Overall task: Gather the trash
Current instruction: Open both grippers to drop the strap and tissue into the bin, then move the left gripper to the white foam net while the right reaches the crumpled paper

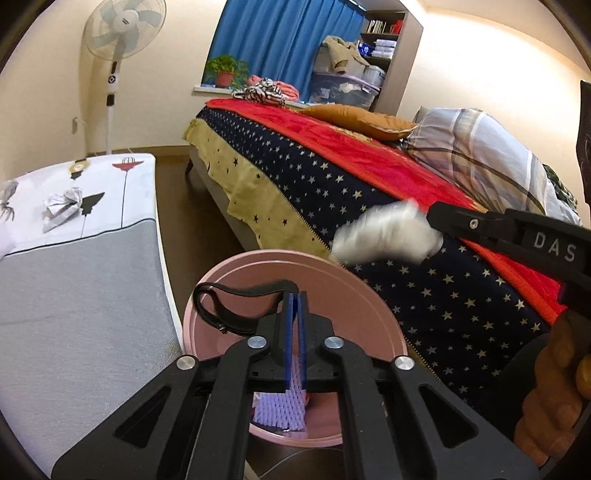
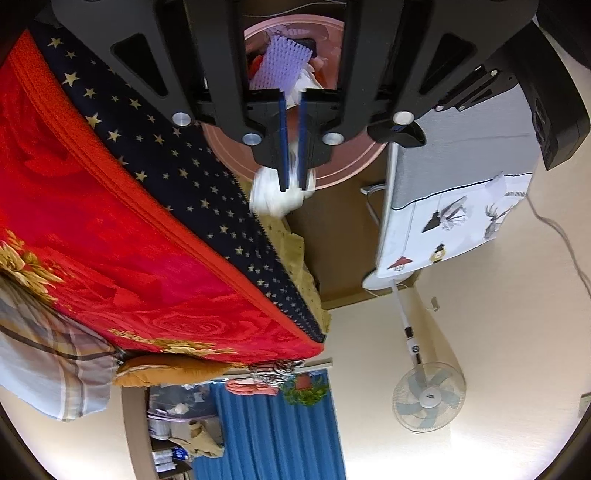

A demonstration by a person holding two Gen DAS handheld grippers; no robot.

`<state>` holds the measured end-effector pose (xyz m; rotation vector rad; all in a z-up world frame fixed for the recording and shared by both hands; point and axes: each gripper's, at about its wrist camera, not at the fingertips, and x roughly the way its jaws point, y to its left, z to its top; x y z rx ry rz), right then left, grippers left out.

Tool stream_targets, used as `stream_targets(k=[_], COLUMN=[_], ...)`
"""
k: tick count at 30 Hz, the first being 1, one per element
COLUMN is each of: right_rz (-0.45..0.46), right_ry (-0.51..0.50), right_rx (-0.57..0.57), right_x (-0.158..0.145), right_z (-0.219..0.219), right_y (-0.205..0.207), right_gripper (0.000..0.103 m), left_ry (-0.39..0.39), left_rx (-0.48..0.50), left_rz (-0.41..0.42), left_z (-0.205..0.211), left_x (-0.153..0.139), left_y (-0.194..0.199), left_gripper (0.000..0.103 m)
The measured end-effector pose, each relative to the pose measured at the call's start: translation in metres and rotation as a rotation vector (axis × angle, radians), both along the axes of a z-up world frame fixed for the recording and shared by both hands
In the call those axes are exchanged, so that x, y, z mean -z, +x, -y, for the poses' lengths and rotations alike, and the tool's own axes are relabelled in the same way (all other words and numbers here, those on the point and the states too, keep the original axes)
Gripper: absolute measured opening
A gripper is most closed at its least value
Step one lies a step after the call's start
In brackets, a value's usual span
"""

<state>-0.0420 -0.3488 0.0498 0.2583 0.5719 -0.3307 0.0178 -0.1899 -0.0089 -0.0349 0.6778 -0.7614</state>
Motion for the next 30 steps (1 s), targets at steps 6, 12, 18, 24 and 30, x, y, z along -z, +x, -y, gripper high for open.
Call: stream_targets(k=[6, 12, 18, 24, 30], right_rz=[0.007, 0.011, 0.054, 0.082, 0.086], right_ry=[0.013, 0.018, 0.028, 0.046, 0.063], right_rx=[0.023, 0.011, -0.032, -0.088, -0.150], right_x=[0.002, 0.003, 0.001, 0.003, 0.011], right_z=[0.003, -0.001, -0.010, -0.026, -0.046], right_y=[-0.002, -0.001, 0.002, 0.015, 0.037], right_gripper=[0.040, 0.040, 0.040, 0.040, 0.040], left_ry=[-0.011, 0.000, 0.009, 0.022, 0.040], left_rx=[-0.044, -0.093, -0.190, -0.301, -0.416], left_rz=[-0.042, -0.022, -0.004, 0.001, -0.010], left_z=[-0.012, -0.023, -0.046, -0.075, -0.103], left_x=[0.008, 0.005, 0.003, 0.006, 0.009], left_y=[0.007, 0.009, 0.015, 0.026, 0.042], left_gripper=[0.024, 0.024, 0.024, 0.024, 0.024])
